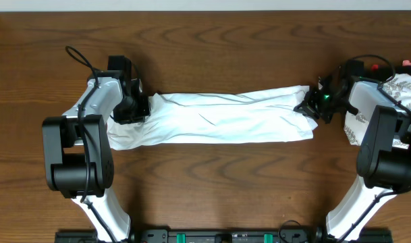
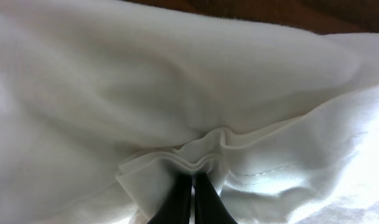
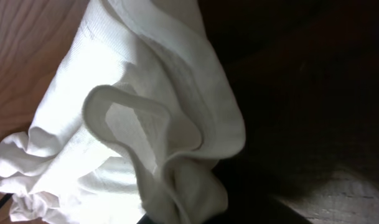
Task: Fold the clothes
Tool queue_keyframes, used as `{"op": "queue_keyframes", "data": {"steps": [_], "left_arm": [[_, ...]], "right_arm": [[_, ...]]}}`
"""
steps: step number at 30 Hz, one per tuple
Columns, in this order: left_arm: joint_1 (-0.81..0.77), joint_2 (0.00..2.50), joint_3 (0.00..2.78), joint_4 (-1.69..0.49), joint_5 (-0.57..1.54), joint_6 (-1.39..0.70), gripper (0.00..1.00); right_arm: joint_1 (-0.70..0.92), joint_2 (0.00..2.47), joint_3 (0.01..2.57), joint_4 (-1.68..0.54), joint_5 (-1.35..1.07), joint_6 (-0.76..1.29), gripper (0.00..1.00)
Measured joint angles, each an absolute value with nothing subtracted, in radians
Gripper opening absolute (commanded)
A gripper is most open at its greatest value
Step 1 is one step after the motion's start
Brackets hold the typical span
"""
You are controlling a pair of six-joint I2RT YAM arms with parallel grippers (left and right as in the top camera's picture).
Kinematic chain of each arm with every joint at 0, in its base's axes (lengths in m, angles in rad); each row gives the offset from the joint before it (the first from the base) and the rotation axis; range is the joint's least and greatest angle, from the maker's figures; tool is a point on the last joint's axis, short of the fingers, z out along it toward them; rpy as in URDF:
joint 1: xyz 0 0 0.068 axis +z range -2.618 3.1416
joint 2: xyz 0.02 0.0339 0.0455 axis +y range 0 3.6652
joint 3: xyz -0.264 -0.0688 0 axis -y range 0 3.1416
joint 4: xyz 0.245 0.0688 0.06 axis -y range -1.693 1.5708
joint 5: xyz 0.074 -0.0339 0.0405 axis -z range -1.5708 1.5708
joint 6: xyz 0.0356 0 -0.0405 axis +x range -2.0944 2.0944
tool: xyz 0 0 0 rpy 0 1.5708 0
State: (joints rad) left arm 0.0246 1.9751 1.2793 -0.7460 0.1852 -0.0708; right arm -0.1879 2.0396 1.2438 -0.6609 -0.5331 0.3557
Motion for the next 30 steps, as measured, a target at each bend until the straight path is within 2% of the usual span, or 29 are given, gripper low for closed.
{"op": "queue_keyframes", "data": {"steps": [11, 30], "left_arm": [[0.023, 1.975, 1.279, -0.746, 0.208, -0.071, 0.06], [0.011, 1.977, 1.279, -0.744, 0.282, -0.07, 0.06]], "right_arm": [[-0.203, 1.945, 1.233, -0.729, -0.355, 0.354, 0.01], [-0.284, 1.882, 1.349, -0.896, -0.238, 0.295, 0.01]]}}
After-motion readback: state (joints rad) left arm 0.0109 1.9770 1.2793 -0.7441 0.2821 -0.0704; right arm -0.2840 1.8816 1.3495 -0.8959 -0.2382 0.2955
